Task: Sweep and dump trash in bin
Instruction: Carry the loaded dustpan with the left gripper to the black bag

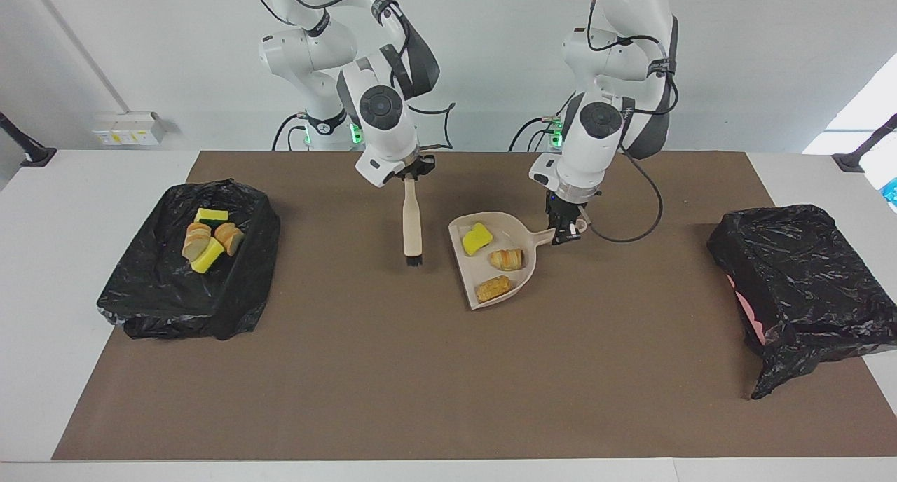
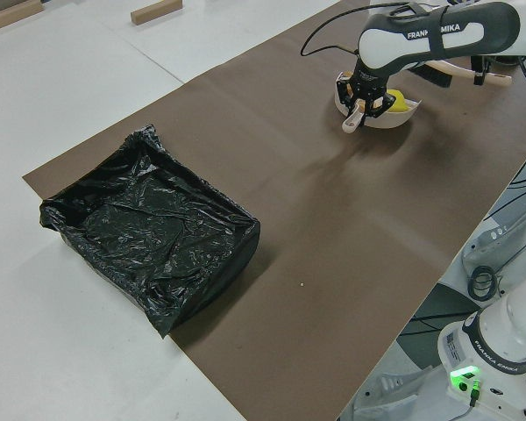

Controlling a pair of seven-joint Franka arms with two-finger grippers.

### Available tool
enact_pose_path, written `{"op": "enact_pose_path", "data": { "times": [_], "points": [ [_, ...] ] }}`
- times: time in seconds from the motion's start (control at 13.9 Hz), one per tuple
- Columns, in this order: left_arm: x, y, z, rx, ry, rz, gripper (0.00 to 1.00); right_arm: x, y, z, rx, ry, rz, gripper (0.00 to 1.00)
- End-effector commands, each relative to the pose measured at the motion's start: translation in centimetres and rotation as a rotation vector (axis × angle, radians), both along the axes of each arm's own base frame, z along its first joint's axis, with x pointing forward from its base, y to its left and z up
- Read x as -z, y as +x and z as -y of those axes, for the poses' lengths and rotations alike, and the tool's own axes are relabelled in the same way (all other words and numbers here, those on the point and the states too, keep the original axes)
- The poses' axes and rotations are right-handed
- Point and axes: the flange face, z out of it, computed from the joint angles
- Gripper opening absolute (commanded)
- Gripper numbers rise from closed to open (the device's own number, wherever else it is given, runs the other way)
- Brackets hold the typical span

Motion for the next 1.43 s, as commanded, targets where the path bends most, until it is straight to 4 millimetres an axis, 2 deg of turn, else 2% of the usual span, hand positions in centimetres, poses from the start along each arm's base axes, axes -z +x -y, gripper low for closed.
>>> {"op": "enact_pose_path", "data": {
  "times": [0.0,0.07,0.22,0.36,0.5,0.65,0.72,0.93,1.15,1.36],
  "points": [
    [-4.1,3.2,-2.6,-0.01,-0.024,-0.026,0.0,0.6,-3.6,0.3,0.048,-0.013,0.092,0.0],
    [-5.2,3.9,-3.9,-0.009,-0.032,-0.029,0.0,0.8,-3.7,0.4,0.059,-0.008,0.099,0.0],
    [-8.1,5.5,-7.5,-0.012,-0.046,-0.032,0.0,2.0,-5.2,-2.4,0.07,0.011,0.112,0.0],
    [-10.8,6.6,-10.6,-0.005,-0.065,-0.032,0.0,3.4,-5.7,-3.2,0.055,0.002,0.094,0.0],
    [-12.6,7.4,-14.2,0.005,-0.07,-0.021,0.0,5.4,-7.1,-5.0,0.009,-0.012,0.065,0.0],
    [-14.1,7.8,-18.1,0.018,-0.074,-0.003,0.0,6.0,-7.3,-5.6,-0.001,-0.011,0.062,0.0],
    [-14.7,8.0,-19.9,0.023,-0.072,-0.01,0.0,6.0,-7.8,-6.1,-0.011,-0.011,0.063,0.0],
    [-15.7,8.9,-26.5,0.048,-0.079,-0.035,0.0,5.9,-8.1,-6.0,-0.013,-0.025,0.046,0.0],
    [-15.7,8.2,-32.0,0.053,-0.079,-0.029,0.0,6.4,-8.5,-5.7,-0.012,-0.036,0.035,0.0],
    [-16.9,7.5,-38.4,0.087,-0.068,-0.021,0.0,6.8,-8.3,-5.7,0.004,-0.035,0.03,0.0]
  ]
}}
